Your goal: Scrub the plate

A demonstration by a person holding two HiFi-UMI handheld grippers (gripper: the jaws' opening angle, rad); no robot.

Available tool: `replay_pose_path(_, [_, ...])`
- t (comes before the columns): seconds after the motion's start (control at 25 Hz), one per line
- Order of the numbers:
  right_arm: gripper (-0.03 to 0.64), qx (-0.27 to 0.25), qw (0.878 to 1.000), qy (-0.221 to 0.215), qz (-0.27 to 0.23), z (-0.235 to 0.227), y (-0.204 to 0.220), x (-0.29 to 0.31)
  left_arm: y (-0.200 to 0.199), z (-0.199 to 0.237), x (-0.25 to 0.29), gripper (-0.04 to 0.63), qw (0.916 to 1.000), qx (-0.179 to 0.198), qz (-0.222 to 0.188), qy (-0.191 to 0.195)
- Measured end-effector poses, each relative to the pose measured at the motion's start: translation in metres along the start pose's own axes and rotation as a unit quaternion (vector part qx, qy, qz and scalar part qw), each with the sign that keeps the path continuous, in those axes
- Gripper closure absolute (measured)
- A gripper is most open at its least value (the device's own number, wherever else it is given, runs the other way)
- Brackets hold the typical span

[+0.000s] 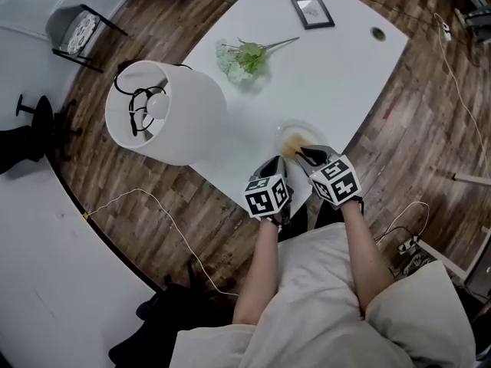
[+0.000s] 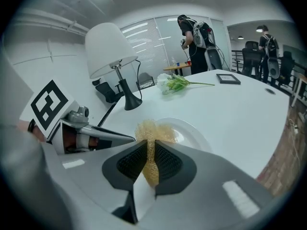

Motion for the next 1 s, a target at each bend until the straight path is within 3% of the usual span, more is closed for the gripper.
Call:
replay_pose_path(0.52, [0.548, -0.032, 0.999, -0.018, 0.009, 0.002, -0.033, 0.030, 0.000, 0.000, 0.007, 0.594, 0.9998, -0.002, 0.020, 0.003])
replay_pose_path(1.0, [0.548, -0.054, 0.998, 0.003, 0.011, -0.011, -0.056, 0.045, -0.002, 0.001, 0.011, 0.594, 0.9989, -0.002, 0.047, 0.009])
Point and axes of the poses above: the fingertips, and each gripper's own axes: x forward along the fingers, z to its left, y out of its underside, the point moved 7 cm from there along -x, backward along the fingers, and after that the axes turned 7 degrees about -x, right-handed, at the moved point
